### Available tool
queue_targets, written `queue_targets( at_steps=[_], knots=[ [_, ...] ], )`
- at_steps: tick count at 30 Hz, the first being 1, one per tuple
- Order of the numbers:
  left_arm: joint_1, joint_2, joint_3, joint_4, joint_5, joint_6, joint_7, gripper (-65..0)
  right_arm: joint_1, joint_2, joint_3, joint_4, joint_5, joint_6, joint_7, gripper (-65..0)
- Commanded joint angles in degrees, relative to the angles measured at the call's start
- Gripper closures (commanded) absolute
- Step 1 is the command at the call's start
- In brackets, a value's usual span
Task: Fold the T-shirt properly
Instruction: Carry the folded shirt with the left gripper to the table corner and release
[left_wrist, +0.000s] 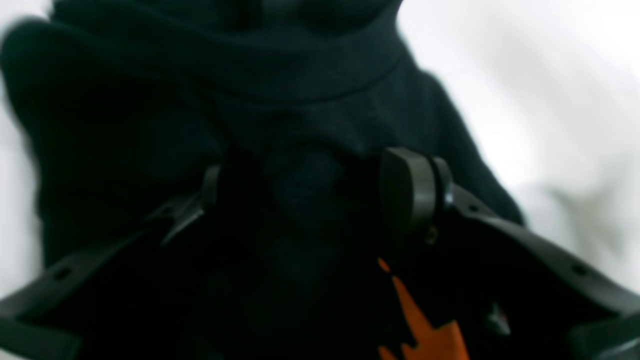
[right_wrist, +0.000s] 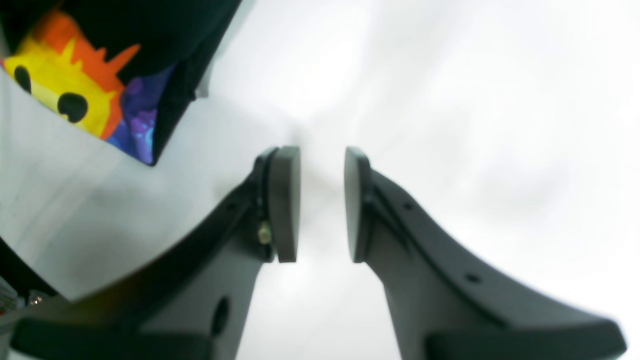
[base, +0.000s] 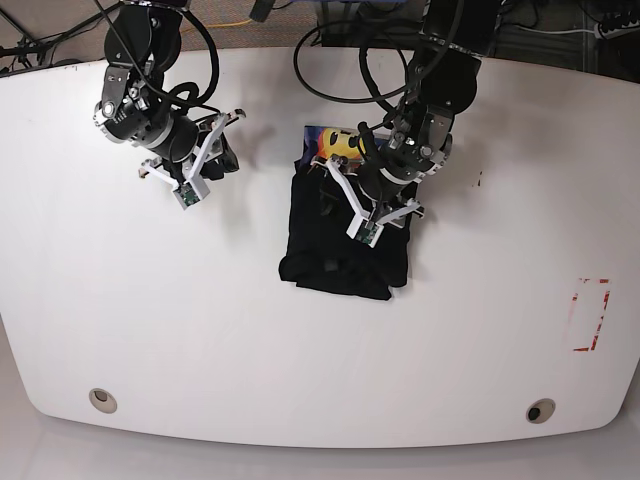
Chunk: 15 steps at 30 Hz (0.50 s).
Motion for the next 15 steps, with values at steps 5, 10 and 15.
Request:
queue_targets(
  at_steps=[5, 10, 15],
  knots=[
    [-2.87, -5.38, -0.2, -6.88, -0.48, -0.35, -0.02, -36.9, -0.96, 0.22, 0.08, 2.99, 0.99, 0.32, 1.28, -13.6],
    [-4.36, -11.71, -2.22, -7.5, -0.48, -6.33, -0.02, -37.1, -0.87, 0.92, -0.01, 3.07, 0.99, 0.32, 1.28, -13.6],
    [-3.48, -16.46, -14.53, -9.08, -0.48, -16.62, 3.41, -37.1, -0.87, 1.45, -0.01, 3.07, 0.99, 0.32, 1.28, -13.6]
  ],
)
